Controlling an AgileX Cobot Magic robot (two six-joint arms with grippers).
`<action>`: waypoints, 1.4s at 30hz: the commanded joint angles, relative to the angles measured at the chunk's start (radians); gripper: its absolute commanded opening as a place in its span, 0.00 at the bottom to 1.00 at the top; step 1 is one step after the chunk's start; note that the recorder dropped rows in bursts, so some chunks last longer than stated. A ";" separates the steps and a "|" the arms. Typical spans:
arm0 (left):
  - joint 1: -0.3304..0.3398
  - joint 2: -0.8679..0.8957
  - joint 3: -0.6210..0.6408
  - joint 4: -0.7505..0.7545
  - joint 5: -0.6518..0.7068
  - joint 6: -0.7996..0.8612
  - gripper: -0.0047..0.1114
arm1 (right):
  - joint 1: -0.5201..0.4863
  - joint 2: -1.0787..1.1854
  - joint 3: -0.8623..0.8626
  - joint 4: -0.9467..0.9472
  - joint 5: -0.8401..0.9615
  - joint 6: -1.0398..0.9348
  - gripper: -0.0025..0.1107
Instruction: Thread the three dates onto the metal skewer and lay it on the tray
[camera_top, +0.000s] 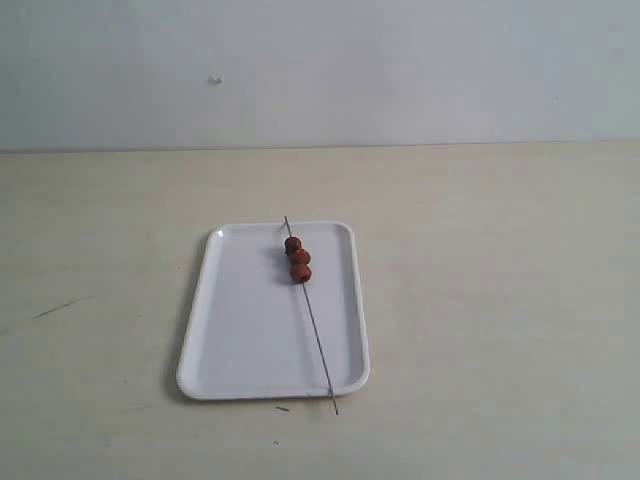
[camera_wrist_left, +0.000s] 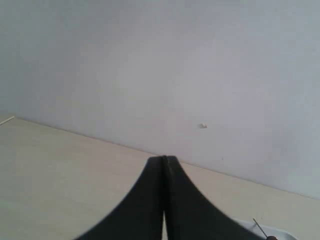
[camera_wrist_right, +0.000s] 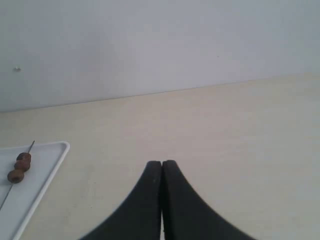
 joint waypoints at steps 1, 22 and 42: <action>0.000 -0.006 0.006 0.019 -0.018 -0.042 0.04 | -0.007 -0.006 0.005 -0.005 0.000 -0.004 0.02; 0.000 -0.006 0.006 1.316 0.112 -1.085 0.04 | -0.003 -0.006 0.005 -0.005 0.000 -0.004 0.02; 0.000 -0.006 0.006 1.555 0.409 -1.193 0.04 | -0.003 -0.006 0.005 -0.005 0.000 -0.004 0.02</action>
